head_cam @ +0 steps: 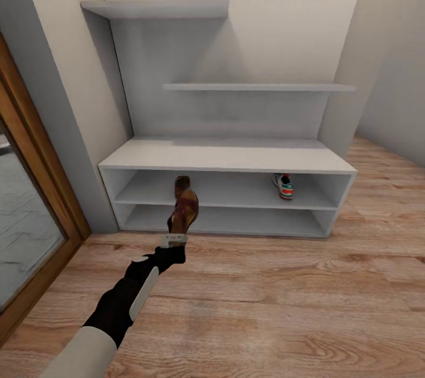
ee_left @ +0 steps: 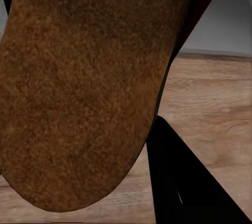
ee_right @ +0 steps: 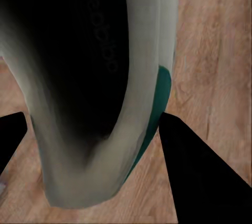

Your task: Pick up the two gym shoes and the two sandals from the corridor floor and place them onto the hallstand (shoe rack) in the corridor, making sure they are on the rack and not on the floor. Arrange them so the two gym shoes are next to each other and the two sandals are next to each other.

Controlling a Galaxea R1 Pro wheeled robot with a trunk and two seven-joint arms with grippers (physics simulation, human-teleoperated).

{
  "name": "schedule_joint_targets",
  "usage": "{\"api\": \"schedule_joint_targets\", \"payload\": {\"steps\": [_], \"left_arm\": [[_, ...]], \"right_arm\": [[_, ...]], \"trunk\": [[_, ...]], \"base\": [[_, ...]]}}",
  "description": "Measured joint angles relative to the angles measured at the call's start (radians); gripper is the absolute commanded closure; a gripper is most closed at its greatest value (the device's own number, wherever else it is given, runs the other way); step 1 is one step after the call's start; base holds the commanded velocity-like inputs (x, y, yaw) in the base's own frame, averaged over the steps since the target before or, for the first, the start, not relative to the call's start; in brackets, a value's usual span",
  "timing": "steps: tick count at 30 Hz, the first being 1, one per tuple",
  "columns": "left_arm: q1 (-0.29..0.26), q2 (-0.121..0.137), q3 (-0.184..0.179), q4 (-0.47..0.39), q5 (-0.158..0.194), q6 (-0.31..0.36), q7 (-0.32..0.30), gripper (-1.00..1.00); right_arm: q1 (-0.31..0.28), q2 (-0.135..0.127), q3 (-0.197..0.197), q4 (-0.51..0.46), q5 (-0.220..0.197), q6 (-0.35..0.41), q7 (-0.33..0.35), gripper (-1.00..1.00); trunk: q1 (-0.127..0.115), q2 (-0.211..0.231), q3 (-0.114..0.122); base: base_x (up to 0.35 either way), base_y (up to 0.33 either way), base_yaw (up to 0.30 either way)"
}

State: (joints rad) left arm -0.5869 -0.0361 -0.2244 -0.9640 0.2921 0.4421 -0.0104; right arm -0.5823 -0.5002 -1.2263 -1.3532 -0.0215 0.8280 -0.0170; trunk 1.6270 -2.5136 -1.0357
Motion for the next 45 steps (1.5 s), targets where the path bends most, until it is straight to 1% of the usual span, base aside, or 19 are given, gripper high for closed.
{"api": "schedule_joint_targets", "payload": {"steps": [1,3,4,6,8,10,13,16,23,35,40,41,43,44,45], "left_arm": [[0.0,-0.002,0.001,0.0,0.0,0.01,0.008,1.0],[-0.001,-0.005,0.001,0.0,0.0,0.055,0.017,1.0],[-0.002,-0.006,0.002,0.0,0.001,0.108,0.02,1.0],[-0.005,-0.006,0.002,0.0,0.001,0.176,0.022,1.0],[-0.009,-0.007,0.002,0.0,0.001,0.238,0.023,1.0],[-0.01,-0.006,0.003,-0.004,0.0,0.283,0.025,1.0],[-0.011,-0.006,0.003,-0.015,0.0,0.321,0.026,1.0],[-0.011,-0.006,0.002,-0.033,-0.001,0.331,0.026,1.0],[-0.011,-0.005,0.001,-0.039,0.0,0.336,0.026,1.0],[-0.011,-0.005,0.003,-0.035,-0.001,0.335,0.026,1.0],[-0.011,-0.007,0.006,-0.034,0.003,0.333,0.029,1.0],[-0.011,-0.009,0.006,-0.034,0.004,0.333,0.029,1.0],[-0.011,-0.026,0.006,-0.036,0.009,0.331,0.029,1.0],[-0.011,-0.035,0.007,-0.036,0.007,0.331,0.029,1.0],[-0.011,-0.038,0.007,-0.036,0.003,0.331,0.029,1.0]], "right_arm": [[0.0,-0.011,-0.06,0.0,0.059,0.001,0.001,1.0],[0.001,-0.023,-0.137,0.001,0.104,0.0,-0.001,1.0],[0.001,-0.026,-0.175,0.001,0.132,0.0,0.0,1.0],[0.001,-0.03,-0.201,0.002,0.135,0.0,0.001,1.0],[0.001,-0.035,-0.213,0.017,0.14,0.0,0.004,1.0],[0.001,-0.046,-0.216,0.032,0.142,0.0,0.005,1.0],[0.001,-0.057,-0.217,0.04,0.144,0.0,0.005,1.0],[0.001,-0.059,-0.215,0.042,0.147,0.0,0.005,1.0],[0.001,-0.059,-0.214,0.043,0.148,0.0,0.004,1.0],[0.001,-0.058,-0.214,0.041,0.148,0.0,0.004,1.0],[0.001,-0.058,-0.214,0.041,0.148,0.0,0.004,1.0],[0.001,-0.058,-0.214,0.041,0.148,0.0,0.004,1.0],[0.001,-0.058,-0.214,0.041,0.148,0.0,0.004,1.0],[0.001,-0.058,-0.214,0.041,0.148,0.0,0.004,1.0],[0.001,-0.058,-0.214,0.041,0.148,0.0,0.004,1.0]], "trunk": [[0.0,0.0,0.0],[0.0,0.0,0.0],[0.0,0.0,0.0],[0.0,0.0,0.0],[0.0,0.0,0.0],[0.0,0.0,0.0],[0.0,0.0,0.0],[0.0,0.0,0.0],[0.0,0.0,0.0],[0.006,-0.003,-0.063],[0.006,-0.003,-0.071],[0.006,-0.003,-0.073],[0.006,-0.003,-0.076],[0.006,-0.003,-0.078],[0.006,-0.003,-0.079]], "base": [[0.0,0.0,0.0],[0.0,0.0,0.0],[0.0,0.0,0.0],[0.0,0.0,0.0],[0.0,0.0,0.0],[0.0,0.0,0.0],[0.0,0.0,0.0],[0.0,0.0,0.0],[0.0,0.0,0.0],[0.0,0.0,0.0],[0.0,0.0,0.0],[0.0,0.0,0.0],[0.0,0.0,0.0],[0.0,0.0,0.0],[0.0,0.0,0.0]]}}
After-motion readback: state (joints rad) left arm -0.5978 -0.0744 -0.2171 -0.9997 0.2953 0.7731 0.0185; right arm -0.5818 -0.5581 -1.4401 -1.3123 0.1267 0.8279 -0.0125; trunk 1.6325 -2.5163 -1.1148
